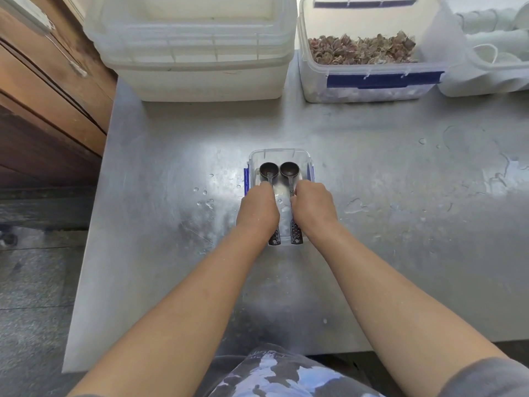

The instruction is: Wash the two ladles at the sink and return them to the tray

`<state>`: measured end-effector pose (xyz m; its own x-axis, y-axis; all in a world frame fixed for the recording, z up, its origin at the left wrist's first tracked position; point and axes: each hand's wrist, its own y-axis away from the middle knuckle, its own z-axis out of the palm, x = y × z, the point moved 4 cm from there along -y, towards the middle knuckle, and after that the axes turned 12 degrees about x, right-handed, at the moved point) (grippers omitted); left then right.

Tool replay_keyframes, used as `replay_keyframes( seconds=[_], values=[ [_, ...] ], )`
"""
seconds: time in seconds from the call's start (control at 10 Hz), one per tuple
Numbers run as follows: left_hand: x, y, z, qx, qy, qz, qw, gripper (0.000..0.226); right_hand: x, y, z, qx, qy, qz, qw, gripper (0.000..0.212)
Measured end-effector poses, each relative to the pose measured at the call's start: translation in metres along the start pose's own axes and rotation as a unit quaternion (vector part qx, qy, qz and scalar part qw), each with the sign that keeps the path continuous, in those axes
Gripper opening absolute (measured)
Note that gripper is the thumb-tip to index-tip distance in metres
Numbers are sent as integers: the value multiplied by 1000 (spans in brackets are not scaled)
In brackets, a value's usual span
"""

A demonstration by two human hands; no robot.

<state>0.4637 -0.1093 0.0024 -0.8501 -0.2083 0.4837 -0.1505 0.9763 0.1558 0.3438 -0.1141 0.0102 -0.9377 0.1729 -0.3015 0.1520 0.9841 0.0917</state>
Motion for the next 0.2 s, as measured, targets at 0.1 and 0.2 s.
replay_keyframes(
  seconds=[0.1, 0.2],
  values=[
    [1, 8, -11, 28, 42, 0, 999, 18, -1, 7, -7, 8, -5, -4, 1000, 8],
    [-2, 9, -23, 57, 72, 8, 996, 24, 4, 12, -16, 42, -25, -1, 999, 12]
  ],
)
